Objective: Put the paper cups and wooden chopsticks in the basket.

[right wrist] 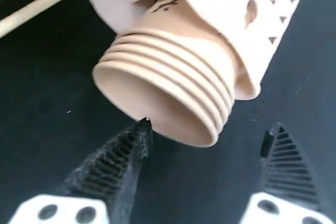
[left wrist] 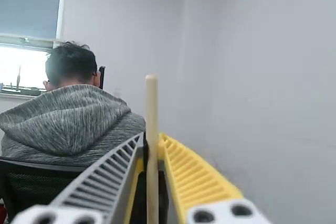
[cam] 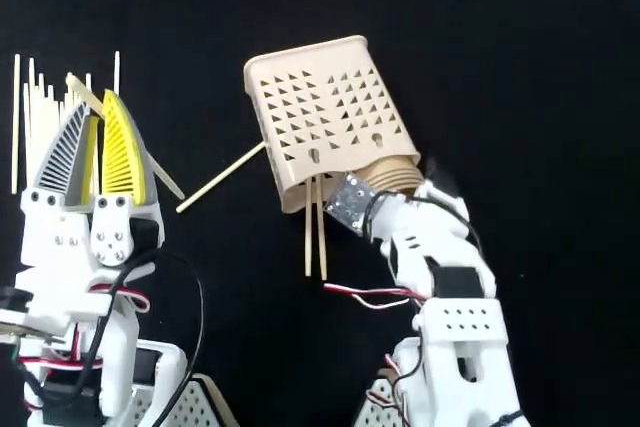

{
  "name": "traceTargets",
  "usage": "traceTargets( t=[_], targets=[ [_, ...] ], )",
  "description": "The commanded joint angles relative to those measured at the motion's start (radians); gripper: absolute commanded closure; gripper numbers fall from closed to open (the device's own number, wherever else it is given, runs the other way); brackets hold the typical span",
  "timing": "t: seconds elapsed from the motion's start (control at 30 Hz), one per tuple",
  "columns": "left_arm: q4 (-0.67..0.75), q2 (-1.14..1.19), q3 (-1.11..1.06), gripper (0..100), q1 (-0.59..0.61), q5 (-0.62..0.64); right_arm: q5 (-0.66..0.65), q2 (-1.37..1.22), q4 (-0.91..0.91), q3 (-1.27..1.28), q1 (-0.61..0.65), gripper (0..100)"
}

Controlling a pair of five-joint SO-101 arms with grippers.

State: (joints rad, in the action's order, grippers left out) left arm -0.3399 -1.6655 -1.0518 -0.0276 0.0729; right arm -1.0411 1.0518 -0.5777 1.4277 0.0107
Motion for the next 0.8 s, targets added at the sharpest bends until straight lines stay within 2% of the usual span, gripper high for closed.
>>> traceTargets(
  t=[0.0, 0.3, 0.43, 0.77],
  targets=[
    [0.011, -0.005, 0.004, 97, 0.021, 0.006, -0.011, 0.002, 0.098, 0.008, -0.009, 65.9],
    [0.009, -0.005, 0.002, 97, 0.012, 0.006, -0.052, -0.007, 0.212, 0.021, 0.026, 65.9],
    [0.009, -0.005, 0.002, 97, 0.012, 0.006, -0.052, -0.094, 0.285, 0.018, 0.041, 66.0],
    [0.009, -0.005, 0.002, 97, 0.012, 0.006, -0.068, -0.335, 0.591, 0.018, 0.035, 67.0]
  ],
)
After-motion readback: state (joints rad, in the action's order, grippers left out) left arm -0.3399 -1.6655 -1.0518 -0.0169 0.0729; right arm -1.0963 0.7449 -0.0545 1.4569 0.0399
